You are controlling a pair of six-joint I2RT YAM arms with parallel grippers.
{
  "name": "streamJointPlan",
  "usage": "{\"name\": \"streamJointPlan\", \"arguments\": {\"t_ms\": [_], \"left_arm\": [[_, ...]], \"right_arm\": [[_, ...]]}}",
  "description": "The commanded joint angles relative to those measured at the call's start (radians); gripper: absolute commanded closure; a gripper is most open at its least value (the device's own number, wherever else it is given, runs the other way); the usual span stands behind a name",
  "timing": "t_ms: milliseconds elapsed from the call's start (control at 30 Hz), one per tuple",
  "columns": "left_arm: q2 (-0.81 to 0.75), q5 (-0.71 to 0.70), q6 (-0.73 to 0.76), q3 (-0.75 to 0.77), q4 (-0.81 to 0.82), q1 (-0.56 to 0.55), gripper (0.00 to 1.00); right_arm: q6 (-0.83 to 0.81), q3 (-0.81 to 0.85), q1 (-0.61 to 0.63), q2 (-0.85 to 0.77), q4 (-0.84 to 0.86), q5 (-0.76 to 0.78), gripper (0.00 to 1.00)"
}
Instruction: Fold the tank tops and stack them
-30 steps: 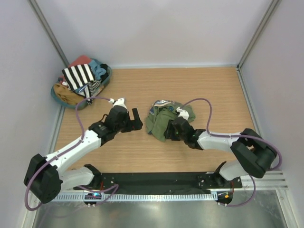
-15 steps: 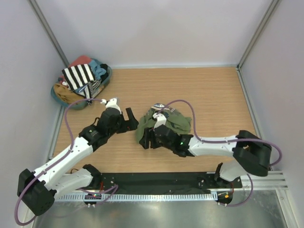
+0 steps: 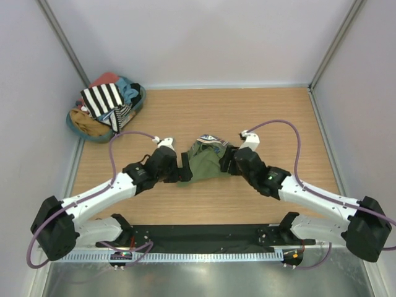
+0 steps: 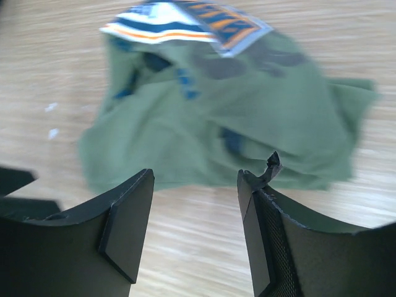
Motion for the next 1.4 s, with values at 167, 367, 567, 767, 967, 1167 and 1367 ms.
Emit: {"name": "streamJointPlan", "arguments": {"t_ms": [167,367,567,767,967,1167,1367], "left_arm": [[0.081,-0.056,-0.042,-0.049,0.074,0.0,0.01],[0.207,-0.047,-0.027,-0.015,0.139,0.001,0.07],[0.331,-0.053,-0.032,0.002,0.203,0.032,0.52],[0.192,-0.067,-0.007,-0.009,0.127,0.154,1.0],[-0.002,0.055,0.027,-0.067,0.119,0.385,1.0],[0.009,0.059,0.048,-0.037,0.084,0.397,1.0],[-0.016,0.045,0.061,-0.034,0.07,0.402,1.0]], "right_arm": [[-0.038,-0.073,-0.14,-0.074,-0.087,0.021,0.37],[-0.041,-0.093,-0.17,-0.071,-0.067,0.008,0.37],[-0.053,-0.101,-0.177,-0.077,-0.07,0.015,0.37],[-0.084,-0.099,-0.197,-0.068,-0.081,0.016,0.35],[-0.109,-0.095,-0.197,-0.007,-0.026,-0.089,0.29],[-0.125,-0.118,-0.199,0.072,0.107,-0.289,0.29],[-0.162,-0.069,-0.196,0.159,0.22,-0.527,0.22]]}}
